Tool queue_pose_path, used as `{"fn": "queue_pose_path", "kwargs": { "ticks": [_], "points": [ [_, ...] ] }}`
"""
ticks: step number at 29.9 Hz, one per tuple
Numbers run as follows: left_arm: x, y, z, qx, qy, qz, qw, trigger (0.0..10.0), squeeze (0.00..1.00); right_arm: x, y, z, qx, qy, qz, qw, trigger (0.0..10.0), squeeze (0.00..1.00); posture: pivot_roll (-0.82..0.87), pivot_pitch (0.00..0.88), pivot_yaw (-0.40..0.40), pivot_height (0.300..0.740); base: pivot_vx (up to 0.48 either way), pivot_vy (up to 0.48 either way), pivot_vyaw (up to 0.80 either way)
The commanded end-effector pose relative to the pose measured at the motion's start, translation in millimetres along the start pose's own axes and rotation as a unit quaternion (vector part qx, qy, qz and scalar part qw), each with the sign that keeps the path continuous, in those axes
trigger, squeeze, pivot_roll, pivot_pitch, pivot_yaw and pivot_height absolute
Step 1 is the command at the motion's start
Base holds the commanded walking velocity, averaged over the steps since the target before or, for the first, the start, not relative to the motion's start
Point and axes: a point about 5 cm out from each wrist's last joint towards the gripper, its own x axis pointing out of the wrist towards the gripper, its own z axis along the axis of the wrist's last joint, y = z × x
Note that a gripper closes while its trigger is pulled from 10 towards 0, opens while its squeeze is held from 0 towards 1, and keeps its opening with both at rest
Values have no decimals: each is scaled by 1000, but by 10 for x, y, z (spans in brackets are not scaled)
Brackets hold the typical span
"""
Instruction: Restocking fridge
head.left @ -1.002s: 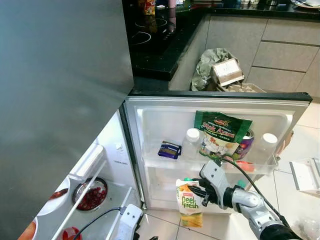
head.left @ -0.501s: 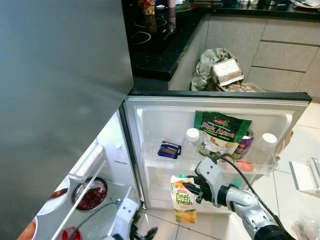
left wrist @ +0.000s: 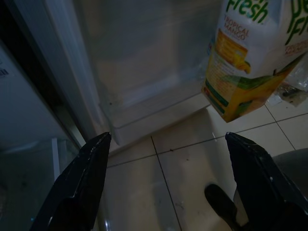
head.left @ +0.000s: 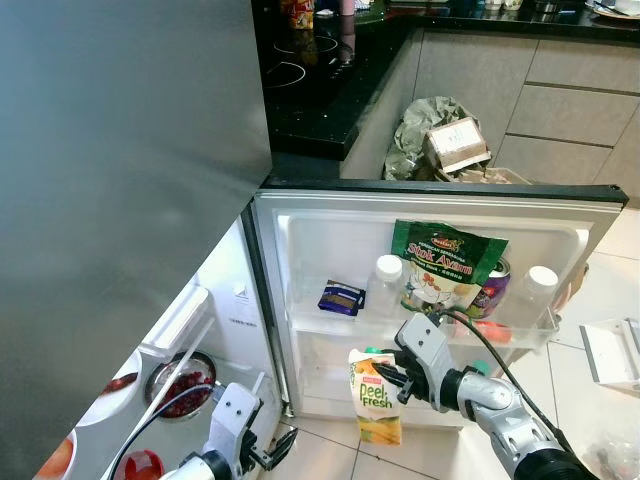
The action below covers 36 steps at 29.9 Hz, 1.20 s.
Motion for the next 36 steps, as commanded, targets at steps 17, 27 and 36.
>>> {"fn": "queue_pose_path", "kwargs": {
  "ticks": [17,27,36],
  "points": [
    [72,-145,7,17,-3,-48,999,10000,0,2,-9,312,-20,-65,14,998,10000,0,2,0,-39,567,0,0,0],
    [95,-175,16,20,-5,-57,998,10000,0,8,7,458,-34,-88,23,995,10000,0,2,0,-36,537,0,0,0],
    [141,-193,57,27,-11,-65,997,10000,0,-77,84,711,-31,-132,83,987,10000,0,-5,0,-33,482,0,0,0]
  ]
}}
